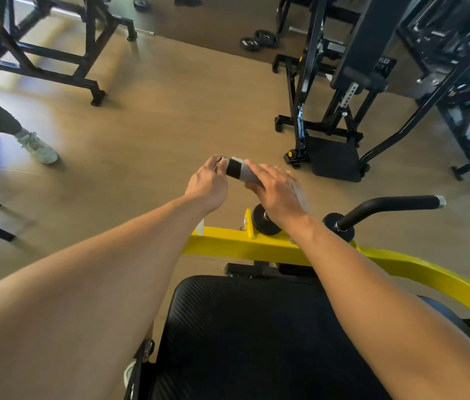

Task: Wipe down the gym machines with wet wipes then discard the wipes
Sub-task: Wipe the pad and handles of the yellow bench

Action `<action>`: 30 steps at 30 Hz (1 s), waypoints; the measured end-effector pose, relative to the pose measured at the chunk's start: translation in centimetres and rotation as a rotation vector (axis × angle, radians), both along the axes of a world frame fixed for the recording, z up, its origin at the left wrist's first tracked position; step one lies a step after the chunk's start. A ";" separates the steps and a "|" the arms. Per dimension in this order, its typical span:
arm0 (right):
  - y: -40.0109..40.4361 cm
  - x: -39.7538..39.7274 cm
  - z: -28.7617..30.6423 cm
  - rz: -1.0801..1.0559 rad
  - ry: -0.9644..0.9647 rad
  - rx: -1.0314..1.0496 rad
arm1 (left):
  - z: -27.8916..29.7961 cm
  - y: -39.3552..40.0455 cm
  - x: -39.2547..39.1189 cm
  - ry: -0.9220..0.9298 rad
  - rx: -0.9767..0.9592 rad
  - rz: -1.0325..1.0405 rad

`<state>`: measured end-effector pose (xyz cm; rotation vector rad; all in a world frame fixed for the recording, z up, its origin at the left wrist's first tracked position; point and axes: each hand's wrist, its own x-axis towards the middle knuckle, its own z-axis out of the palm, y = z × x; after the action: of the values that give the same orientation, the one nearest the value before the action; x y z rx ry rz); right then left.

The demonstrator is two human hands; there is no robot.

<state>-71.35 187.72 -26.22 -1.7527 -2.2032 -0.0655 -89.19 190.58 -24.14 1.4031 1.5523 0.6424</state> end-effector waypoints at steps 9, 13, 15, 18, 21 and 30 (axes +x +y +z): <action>1.6 -1.7 0.0 0.056 -0.071 0.030 | 0.1 0.1 0.1 0.018 0.002 0.010; -0.4 1.2 -1.2 0.022 0.042 0.059 | 0.6 -0.3 0.1 0.026 -0.009 0.002; -1.6 3.3 -2.1 -0.019 0.144 0.035 | 0.8 -0.4 0.0 0.019 -0.021 0.003; -3.6 4.6 -3.2 -0.138 0.350 -0.027 | 0.9 -0.4 0.0 0.010 -0.032 0.000; -4.5 2.8 -4.4 -0.344 0.571 -0.012 | 0.9 -0.4 0.2 0.005 -0.030 0.002; -5.5 0.5 -6.9 -0.714 0.722 -0.218 | 0.4 -0.3 0.3 0.032 -0.010 0.037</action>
<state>-70.82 182.26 -33.15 -2.1435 -1.0625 0.5663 -88.89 190.27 -23.69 1.3870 1.6078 0.6363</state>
